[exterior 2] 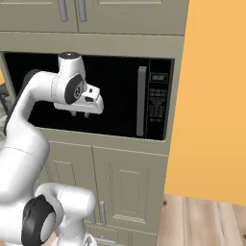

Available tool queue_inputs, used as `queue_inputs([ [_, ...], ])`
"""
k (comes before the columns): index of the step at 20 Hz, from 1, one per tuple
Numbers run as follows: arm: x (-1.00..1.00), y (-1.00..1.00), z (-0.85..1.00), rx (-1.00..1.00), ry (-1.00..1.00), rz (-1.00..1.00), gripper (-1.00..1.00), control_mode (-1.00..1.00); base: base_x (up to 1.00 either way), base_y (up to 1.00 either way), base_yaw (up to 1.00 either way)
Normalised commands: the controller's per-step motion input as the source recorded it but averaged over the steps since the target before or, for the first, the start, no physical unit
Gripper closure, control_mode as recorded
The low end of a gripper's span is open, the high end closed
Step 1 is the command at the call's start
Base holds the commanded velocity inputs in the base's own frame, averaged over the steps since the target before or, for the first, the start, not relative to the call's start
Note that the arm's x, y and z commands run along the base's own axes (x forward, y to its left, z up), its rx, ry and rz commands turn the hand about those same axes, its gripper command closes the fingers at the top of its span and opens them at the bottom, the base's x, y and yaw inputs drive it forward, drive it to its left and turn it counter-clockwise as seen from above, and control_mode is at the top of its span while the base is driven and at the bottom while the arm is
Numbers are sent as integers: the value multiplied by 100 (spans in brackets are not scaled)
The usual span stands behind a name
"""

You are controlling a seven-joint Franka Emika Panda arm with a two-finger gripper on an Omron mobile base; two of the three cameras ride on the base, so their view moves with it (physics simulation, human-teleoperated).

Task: The microwave is finished heating the chicken drumstick and sweet potato. Take the bowl containing the food and place it on the dining counter.

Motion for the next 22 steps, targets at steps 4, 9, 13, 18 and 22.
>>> queue_inputs([
  [4, -54, 0, -7, -3, -8, 0, -100, -100, 0, 0, 0],
  [9, -99, 0, -14, -5, -24, 0, -100, -100, 0, 0, 0],
  [13, -50, -1, -6, 0, -18, 0, -100, -100, 0, 0, 0],
  [18, 0, 0, 0, 0, 0, 0, -100, 100, -34, -30, 0],
  [22, 0, 0, 0, 0, 0, 0, -100, 100, -51, -41, 0],
])
